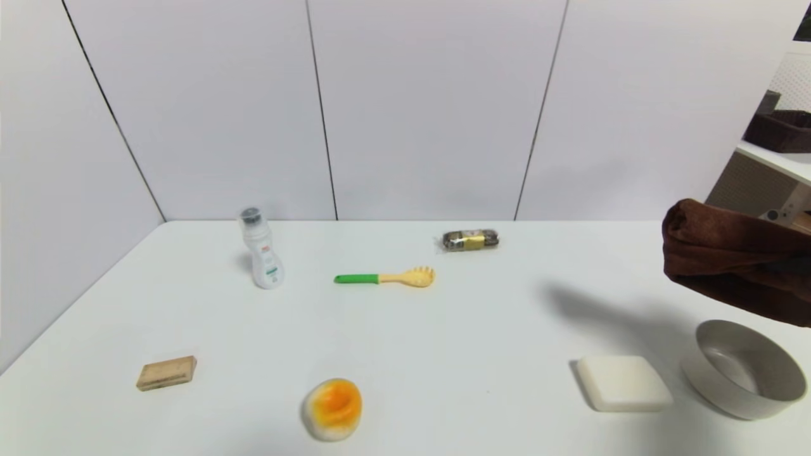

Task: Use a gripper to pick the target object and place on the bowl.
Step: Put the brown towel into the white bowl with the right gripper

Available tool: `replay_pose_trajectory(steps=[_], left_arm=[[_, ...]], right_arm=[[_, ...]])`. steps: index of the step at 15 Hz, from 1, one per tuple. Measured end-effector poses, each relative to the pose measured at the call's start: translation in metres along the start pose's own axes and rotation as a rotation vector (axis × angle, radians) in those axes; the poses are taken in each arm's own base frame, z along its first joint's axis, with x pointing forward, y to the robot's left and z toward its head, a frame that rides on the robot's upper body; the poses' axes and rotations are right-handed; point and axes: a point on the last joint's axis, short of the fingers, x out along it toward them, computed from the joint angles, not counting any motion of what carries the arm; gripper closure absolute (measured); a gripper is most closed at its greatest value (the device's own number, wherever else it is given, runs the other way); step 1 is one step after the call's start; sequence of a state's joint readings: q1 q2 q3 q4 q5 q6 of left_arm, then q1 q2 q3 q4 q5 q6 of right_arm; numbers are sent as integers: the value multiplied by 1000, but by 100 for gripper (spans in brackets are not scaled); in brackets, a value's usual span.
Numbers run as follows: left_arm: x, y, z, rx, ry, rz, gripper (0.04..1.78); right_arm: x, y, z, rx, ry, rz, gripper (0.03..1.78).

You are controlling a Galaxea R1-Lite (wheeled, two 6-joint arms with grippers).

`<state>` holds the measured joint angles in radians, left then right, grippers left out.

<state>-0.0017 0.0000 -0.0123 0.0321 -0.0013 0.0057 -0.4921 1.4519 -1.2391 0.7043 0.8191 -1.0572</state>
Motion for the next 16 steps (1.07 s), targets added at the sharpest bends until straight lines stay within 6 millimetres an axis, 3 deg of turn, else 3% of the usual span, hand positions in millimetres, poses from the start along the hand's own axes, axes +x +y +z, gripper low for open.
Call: replay_pose_trajectory(steps=[4, 9, 16], left_arm=[[0, 0, 0, 0, 0, 0, 13], [0, 0, 0, 0, 0, 0, 13], [0, 0, 0, 0, 0, 0, 13]], right_arm=[[-4, -1, 0, -21, 77, -47, 159], [-24, 6, 14, 7, 268, -76, 159], [-27, 2, 7, 28, 595, -160, 159]])
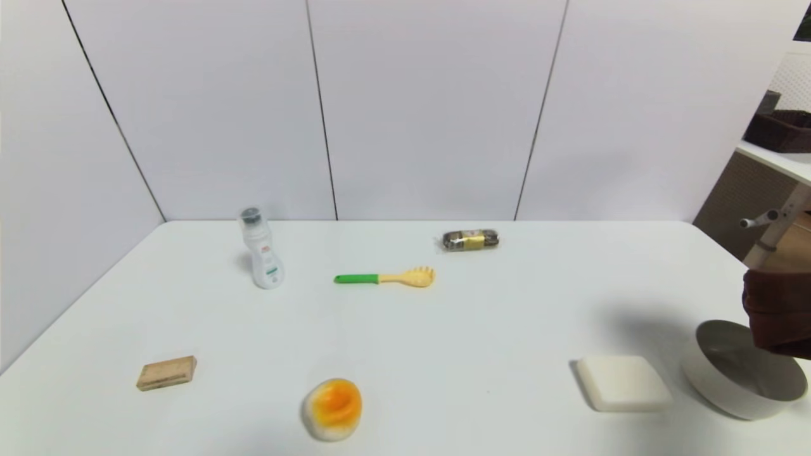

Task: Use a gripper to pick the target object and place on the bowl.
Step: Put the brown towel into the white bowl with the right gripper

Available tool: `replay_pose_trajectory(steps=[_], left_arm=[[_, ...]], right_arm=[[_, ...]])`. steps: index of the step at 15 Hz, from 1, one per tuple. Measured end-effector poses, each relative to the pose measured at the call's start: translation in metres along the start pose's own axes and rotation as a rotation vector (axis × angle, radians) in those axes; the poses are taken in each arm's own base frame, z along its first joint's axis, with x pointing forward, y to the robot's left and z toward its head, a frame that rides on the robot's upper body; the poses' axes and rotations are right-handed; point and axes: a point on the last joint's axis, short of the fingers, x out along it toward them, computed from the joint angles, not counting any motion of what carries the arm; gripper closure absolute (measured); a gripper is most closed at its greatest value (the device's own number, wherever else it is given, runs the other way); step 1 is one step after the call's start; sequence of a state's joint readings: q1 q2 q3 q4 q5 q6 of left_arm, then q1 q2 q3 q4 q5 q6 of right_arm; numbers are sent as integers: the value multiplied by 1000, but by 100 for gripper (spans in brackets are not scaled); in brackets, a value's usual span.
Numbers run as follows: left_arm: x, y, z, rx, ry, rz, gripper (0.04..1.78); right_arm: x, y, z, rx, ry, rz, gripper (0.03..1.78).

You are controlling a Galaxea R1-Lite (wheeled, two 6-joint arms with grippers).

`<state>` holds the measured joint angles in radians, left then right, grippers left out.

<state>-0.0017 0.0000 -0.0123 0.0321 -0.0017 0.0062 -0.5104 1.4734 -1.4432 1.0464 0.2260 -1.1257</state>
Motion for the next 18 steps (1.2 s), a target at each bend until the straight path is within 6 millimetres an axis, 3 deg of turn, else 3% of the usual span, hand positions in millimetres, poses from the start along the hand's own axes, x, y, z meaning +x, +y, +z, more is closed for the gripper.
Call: replay_pose_trajectory(steps=[10, 18], left_arm=[[0, 0, 0, 0, 0, 1, 13], [0, 0, 0, 0, 0, 0, 13]], right_arm=[[25, 3, -7, -53, 120, 69, 159], [27, 9, 12, -166, 206, 23, 159]])
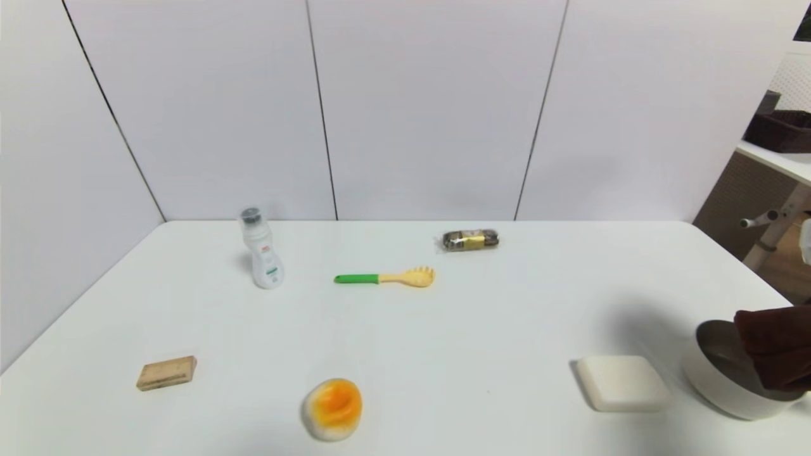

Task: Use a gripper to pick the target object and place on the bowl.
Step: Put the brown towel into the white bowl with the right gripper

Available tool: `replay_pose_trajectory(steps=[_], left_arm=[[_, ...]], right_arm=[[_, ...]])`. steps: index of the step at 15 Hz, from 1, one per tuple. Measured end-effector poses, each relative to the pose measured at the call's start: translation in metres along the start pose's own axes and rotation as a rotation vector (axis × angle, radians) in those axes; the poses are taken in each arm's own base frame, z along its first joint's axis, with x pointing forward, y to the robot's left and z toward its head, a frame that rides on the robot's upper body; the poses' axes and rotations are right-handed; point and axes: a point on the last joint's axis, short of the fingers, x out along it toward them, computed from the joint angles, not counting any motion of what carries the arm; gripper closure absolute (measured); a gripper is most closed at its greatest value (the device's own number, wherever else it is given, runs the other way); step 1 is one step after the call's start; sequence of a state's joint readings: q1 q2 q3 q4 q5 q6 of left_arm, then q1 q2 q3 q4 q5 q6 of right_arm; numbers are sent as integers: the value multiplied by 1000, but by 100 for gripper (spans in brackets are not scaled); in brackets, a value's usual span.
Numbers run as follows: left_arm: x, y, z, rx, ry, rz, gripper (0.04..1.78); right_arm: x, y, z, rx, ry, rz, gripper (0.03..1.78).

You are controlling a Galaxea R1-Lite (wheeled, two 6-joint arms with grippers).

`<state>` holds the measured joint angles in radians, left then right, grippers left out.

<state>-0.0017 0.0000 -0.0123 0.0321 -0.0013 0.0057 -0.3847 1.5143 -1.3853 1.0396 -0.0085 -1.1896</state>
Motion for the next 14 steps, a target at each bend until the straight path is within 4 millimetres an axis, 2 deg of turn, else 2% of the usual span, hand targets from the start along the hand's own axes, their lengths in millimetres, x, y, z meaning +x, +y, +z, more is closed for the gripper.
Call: replay_pose_trajectory(steps=[8, 14], left_arm=[[0, 0, 0, 0, 0, 0, 13], [0, 0, 0, 0, 0, 0, 13]], right_arm=[[2, 8, 25, -120, 11, -35, 159], [13, 10, 28, -148, 51, -8, 159]])
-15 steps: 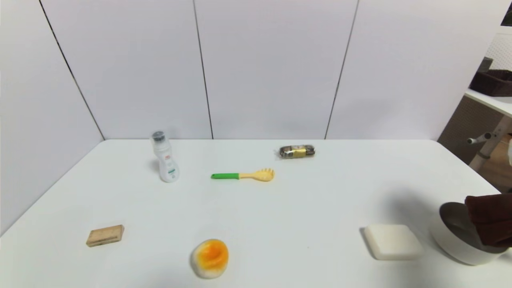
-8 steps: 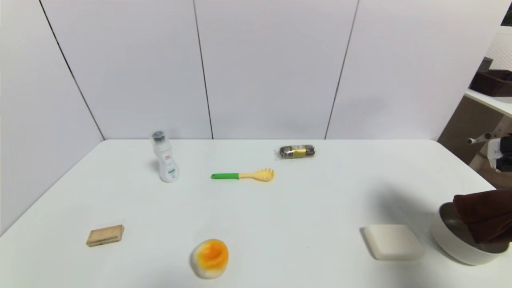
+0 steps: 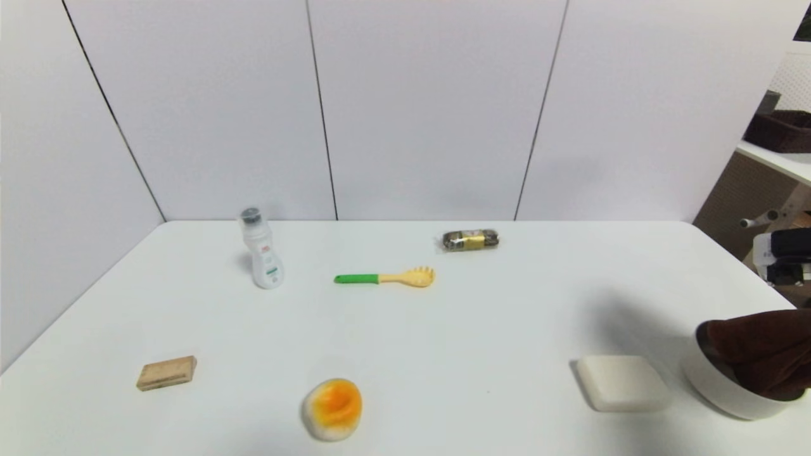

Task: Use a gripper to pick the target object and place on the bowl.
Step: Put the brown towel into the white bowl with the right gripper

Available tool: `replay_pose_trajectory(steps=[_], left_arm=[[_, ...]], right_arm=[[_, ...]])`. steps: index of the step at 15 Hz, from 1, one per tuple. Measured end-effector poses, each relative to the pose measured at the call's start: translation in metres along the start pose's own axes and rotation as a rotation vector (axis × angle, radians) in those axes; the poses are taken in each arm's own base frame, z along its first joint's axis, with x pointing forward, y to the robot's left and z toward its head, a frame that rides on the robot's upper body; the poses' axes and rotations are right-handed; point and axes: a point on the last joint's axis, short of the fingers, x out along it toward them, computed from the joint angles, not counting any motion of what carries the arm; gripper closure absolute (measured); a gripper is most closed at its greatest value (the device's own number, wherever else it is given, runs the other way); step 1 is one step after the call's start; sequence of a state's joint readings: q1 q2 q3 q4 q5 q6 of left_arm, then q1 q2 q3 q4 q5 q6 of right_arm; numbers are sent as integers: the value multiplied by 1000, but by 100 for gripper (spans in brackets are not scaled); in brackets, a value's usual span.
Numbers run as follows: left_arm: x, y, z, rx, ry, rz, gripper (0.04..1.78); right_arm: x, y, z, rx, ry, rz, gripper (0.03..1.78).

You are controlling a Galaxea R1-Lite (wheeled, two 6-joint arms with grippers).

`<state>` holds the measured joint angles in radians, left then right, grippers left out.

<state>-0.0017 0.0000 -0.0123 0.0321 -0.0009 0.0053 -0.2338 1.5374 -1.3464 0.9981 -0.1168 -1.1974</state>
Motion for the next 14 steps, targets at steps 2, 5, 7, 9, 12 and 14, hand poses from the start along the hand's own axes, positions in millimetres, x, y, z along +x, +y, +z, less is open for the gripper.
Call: replay_pose_trajectory(steps=[2, 5, 7, 9, 12, 14], left_arm=[[0, 0, 0, 0, 0, 0, 13], [0, 0, 0, 0, 0, 0, 13], [0, 0, 0, 1, 0, 0, 13], [0, 0, 0, 0, 0, 0, 13], [0, 0, 0, 0, 0, 0, 13], [0, 0, 0, 0, 0, 0, 13]], right_arm=[[4, -1, 1, -2, 6, 14, 159], [11, -2, 2, -3, 10, 24, 159], [17, -2, 4, -6, 6, 17, 159], [18, -1, 5, -12, 5, 19, 159], [19, -1, 5, -13, 2, 24, 144], [19, -1, 6, -15, -2, 24, 114]])
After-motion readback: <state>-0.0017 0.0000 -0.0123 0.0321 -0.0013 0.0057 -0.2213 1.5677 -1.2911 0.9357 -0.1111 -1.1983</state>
